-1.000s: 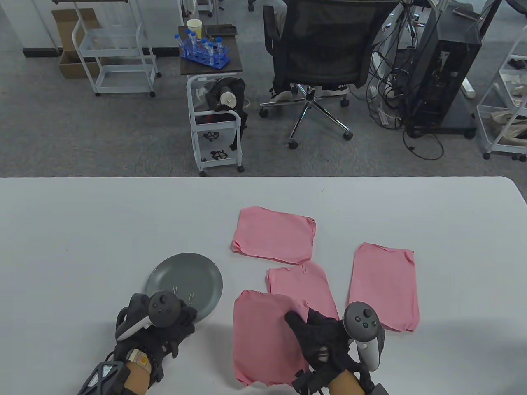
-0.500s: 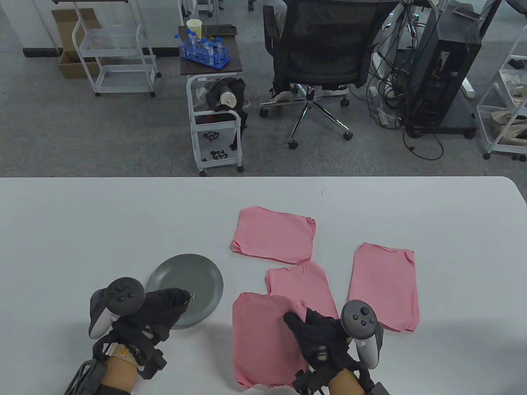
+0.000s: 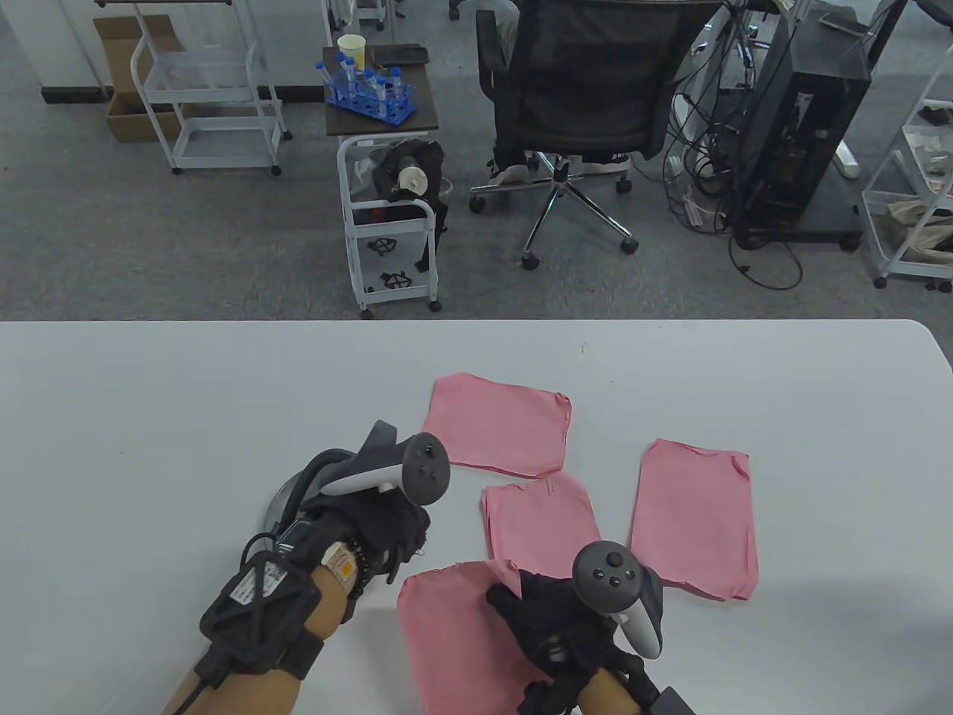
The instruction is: Pinch and push to attach paper clips
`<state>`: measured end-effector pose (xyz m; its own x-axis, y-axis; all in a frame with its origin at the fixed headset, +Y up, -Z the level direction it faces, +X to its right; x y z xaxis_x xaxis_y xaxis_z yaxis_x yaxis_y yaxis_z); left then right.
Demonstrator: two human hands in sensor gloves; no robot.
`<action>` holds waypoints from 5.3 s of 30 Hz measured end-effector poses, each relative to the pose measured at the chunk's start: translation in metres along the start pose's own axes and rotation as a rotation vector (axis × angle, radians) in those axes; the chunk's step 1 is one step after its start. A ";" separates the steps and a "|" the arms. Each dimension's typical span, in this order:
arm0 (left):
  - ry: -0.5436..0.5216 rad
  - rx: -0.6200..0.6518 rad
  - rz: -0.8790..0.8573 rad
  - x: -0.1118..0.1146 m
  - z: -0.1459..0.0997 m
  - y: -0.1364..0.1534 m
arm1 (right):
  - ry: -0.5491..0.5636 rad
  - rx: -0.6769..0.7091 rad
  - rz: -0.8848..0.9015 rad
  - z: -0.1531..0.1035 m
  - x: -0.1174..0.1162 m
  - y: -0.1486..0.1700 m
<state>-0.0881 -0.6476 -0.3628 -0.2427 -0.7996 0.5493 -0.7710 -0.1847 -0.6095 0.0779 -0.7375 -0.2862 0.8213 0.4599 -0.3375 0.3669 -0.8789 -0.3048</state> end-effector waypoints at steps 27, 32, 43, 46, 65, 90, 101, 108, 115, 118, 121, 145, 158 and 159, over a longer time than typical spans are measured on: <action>0.222 -0.098 0.425 -0.013 0.052 -0.077 | 0.061 -0.057 0.088 -0.002 0.012 0.008; 0.223 -0.078 0.436 -0.011 0.054 -0.081 | 0.057 -0.054 0.098 -0.002 0.011 0.008; 0.168 0.020 0.230 -0.012 0.053 -0.065 | 0.064 -0.052 0.169 -0.002 0.011 0.011; 0.093 0.046 0.091 -0.016 0.049 -0.049 | 0.087 -0.047 0.184 -0.002 0.015 0.013; 0.043 0.165 -0.062 -0.001 0.050 -0.038 | 0.036 -0.084 0.223 -0.003 0.014 0.020; -0.050 0.216 -0.183 0.001 0.047 -0.031 | 0.186 -0.041 0.235 -0.005 0.024 0.020; 0.000 0.268 -0.207 0.007 0.050 -0.035 | 0.190 -0.022 0.185 -0.005 0.021 0.016; 0.018 0.278 -0.242 0.015 0.044 -0.027 | 0.139 -0.017 0.198 -0.004 0.019 0.016; -0.260 0.303 -0.777 0.044 0.003 0.047 | 0.247 -0.011 0.296 -0.011 0.039 0.019; -0.301 0.413 -0.965 0.078 -0.002 0.043 | 0.237 -0.016 0.355 -0.011 0.036 0.022; -0.382 0.423 -1.043 0.098 -0.008 0.040 | 0.226 -0.016 0.359 -0.011 0.030 0.021; -0.773 0.332 -1.269 0.165 -0.094 0.107 | 0.069 -0.511 0.093 -0.011 0.094 0.083; -0.697 0.429 -1.221 0.161 -0.089 0.092 | 0.071 -0.646 -0.839 0.033 0.085 0.077; -0.693 0.429 -1.223 0.161 -0.089 0.093 | 0.070 -0.656 -0.940 0.037 0.081 0.075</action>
<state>-0.2513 -0.7424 -0.2795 0.8382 -0.1092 0.5342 -0.0241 -0.9862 -0.1639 0.1558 -0.7615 -0.3694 0.1176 0.9792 -0.1655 0.9879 -0.0983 0.1200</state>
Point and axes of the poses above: the tracker on the back of each hand, its own y axis roughly to the little-finger side, its own z axis roughly from the wrist to the fingertips, x = y × z, the point moved 4 cm from there along z, roughly from the wrist to the fingertips, and after that the axes turned 15 degrees about x, right-handed, at the moved point
